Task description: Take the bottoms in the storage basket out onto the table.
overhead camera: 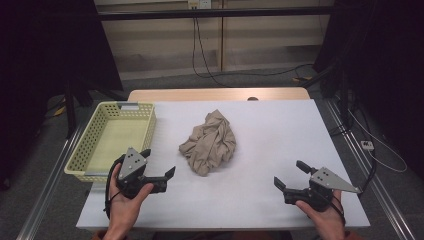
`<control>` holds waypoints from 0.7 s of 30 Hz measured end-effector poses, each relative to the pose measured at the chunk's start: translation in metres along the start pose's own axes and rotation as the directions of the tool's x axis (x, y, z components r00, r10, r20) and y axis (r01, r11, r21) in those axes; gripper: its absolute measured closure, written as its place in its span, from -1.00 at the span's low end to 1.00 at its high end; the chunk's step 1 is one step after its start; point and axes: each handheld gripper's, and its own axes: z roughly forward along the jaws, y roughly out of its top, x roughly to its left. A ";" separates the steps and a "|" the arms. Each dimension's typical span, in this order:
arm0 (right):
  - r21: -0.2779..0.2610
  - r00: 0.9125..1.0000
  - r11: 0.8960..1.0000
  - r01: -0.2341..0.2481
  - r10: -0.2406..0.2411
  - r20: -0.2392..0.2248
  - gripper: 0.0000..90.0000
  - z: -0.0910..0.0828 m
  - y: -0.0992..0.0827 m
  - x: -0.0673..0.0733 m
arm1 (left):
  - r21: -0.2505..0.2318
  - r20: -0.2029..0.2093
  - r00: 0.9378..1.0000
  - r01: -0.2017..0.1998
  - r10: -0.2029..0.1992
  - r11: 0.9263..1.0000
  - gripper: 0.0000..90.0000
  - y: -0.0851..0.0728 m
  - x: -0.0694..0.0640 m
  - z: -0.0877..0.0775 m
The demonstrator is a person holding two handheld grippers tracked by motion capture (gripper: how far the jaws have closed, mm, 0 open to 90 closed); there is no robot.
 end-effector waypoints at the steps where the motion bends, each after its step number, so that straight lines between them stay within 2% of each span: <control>1: 0.000 1.000 1.000 0.001 -0.001 0.000 -0.90 0.000 0.000 0.000 | 0.004 -0.002 1.000 0.007 -0.007 1.000 -0.84 -0.003 0.002 0.000; 4: 0.000 1.000 1.000 -0.001 0.001 -0.001 -0.90 0.000 0.000 0.000 | 0.021 -0.013 1.000 0.015 -0.015 1.000 -0.84 -0.011 0.004 -0.001; 12: 0.003 1.000 1.000 0.005 -0.005 0.000 -0.90 0.000 0.000 0.000 | 0.002 -0.050 0.998 0.045 -0.045 0.999 -0.84 -0.028 0.011 -0.008; 13: 0.005 1.000 1.000 0.007 -0.007 0.000 -0.91 0.000 0.000 -0.001 | -0.006 -0.052 0.997 0.056 -0.056 0.998 -0.84 -0.031 0.011 -0.007; 16: 0.006 1.000 1.000 0.006 -0.006 -0.001 -0.91 0.000 0.000 0.000 | -0.010 -0.052 0.997 0.052 -0.053 0.999 -0.84 -0.038 0.010 -0.007; 18: 0.004 1.000 1.000 0.007 -0.007 -0.003 -0.91 0.000 0.000 0.000 | -0.016 -0.021 0.999 0.048 -0.049 0.999 -0.84 -0.041 0.009 -0.009; 21: 0.001 1.000 1.000 0.001 -0.001 -0.002 -0.91 -0.001 0.000 0.000 | -0.027 -0.044 0.998 0.051 -0.052 0.998 -0.84 -0.043 0.009 -0.012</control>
